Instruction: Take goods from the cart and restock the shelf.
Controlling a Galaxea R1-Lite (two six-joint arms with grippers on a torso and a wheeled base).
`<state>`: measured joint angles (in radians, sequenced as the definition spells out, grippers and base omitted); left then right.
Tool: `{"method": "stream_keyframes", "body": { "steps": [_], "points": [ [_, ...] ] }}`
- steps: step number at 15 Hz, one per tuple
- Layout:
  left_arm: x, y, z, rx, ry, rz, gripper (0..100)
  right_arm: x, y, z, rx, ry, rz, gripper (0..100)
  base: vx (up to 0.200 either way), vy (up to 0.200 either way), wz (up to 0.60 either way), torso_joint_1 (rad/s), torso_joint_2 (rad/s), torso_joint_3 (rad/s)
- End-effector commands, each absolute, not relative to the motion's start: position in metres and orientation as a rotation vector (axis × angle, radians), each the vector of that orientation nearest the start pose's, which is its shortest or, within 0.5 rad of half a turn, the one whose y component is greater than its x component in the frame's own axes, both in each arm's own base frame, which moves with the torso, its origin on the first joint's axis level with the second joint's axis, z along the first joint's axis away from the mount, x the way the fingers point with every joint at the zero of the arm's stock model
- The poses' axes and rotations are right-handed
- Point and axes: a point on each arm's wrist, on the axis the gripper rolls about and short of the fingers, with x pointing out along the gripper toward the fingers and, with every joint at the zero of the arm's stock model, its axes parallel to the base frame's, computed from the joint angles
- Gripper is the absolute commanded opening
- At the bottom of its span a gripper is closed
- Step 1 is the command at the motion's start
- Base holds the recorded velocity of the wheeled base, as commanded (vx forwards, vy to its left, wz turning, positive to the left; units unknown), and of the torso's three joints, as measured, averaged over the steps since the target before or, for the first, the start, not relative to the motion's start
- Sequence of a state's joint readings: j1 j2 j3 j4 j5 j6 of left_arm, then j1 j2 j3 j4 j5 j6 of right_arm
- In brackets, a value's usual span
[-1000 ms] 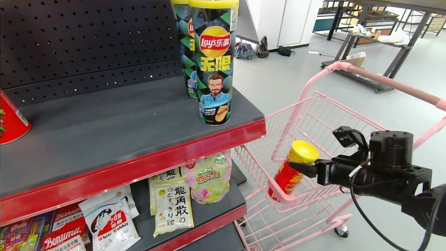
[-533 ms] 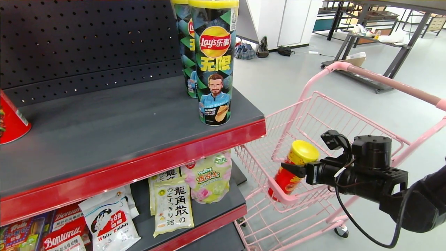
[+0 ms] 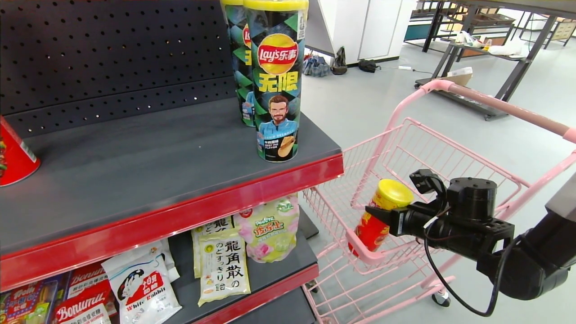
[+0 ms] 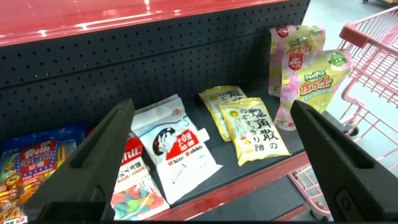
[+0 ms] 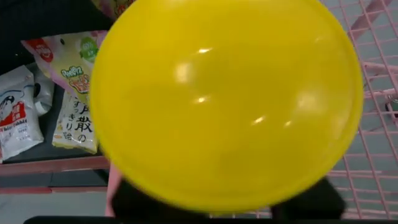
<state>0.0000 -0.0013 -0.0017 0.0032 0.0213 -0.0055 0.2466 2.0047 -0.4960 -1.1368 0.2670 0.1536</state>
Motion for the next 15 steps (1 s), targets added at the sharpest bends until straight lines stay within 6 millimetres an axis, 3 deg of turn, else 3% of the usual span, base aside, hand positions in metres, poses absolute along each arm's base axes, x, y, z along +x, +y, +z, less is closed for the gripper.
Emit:
{"method": "stream_keyframes", "body": {
  "steps": [1, 3, 6, 7, 9, 10, 11, 12, 13, 15],
  "points": [
    [-0.023, 0.000, 0.076, -0.006, 0.001, 0.023, 100, 0.297, 0.081, 0.060, 0.154, 0.436, 0.478, 0, 0.000, 0.000, 0.00, 0.000, 0.00, 0.000],
    [-0.023, 0.000, 0.076, -0.006, 0.001, 0.021, 100, 0.302, 0.082, 0.069, 0.148, 0.389, 0.483, 0, 0.000, 0.000, 0.00, 0.000, 0.00, 0.000],
    [-0.023, 0.000, 0.076, -0.006, 0.001, 0.023, 100, 0.314, 0.085, 0.120, 0.135, 0.216, 0.499, 0, 0.000, 0.000, 0.00, 0.000, 0.00, 0.000],
    [-0.023, 0.000, 0.076, -0.006, 0.001, 0.021, 100, 0.309, 0.084, 0.155, 0.109, 0.166, 0.502, 0, 0.000, 0.000, 0.00, 0.000, 0.00, 0.000],
    [-0.023, 0.000, 0.076, -0.006, 0.001, 0.023, 100, 0.298, 0.078, 0.198, 0.087, 0.140, 0.497, 0, 0.000, 0.000, 0.00, 0.000, 0.00, 0.000],
    [-0.023, 0.000, 0.076, -0.006, 0.001, 0.023, 100, 0.272, 0.066, 0.247, 0.059, 0.119, 0.473, 0, 0.000, 0.000, 0.00, 0.000, 0.00, 0.000],
    [-0.023, 0.000, 0.076, -0.006, 0.001, 0.021, 100, 0.257, 0.062, 0.264, 0.051, 0.117, 0.459, 0, 0.000, 0.000, 0.00, 0.000, 0.00, 0.000],
    [-0.023, 0.000, 0.076, -0.006, 0.001, 0.021, 100, 0.226, 0.053, 0.287, 0.041, 0.116, 0.370, 0, 0.000, 0.000, 0.00, 0.000, 0.00, 0.000],
    [-0.023, 0.000, 0.076, -0.006, 0.001, 0.021, 100, 0.195, 0.046, 0.298, 0.003, 0.119, 0.321, 0, 0.000, 0.000, 0.00, 0.000, 0.00, 0.000],
    [-0.023, 0.000, 0.076, -0.006, 0.001, 0.023, 100, 0.136, 0.032, 0.299, -0.044, 0.168, 0.314, 0, 0.000, 0.000, 0.00, 0.000, 0.00, 0.000]
  ]
}}
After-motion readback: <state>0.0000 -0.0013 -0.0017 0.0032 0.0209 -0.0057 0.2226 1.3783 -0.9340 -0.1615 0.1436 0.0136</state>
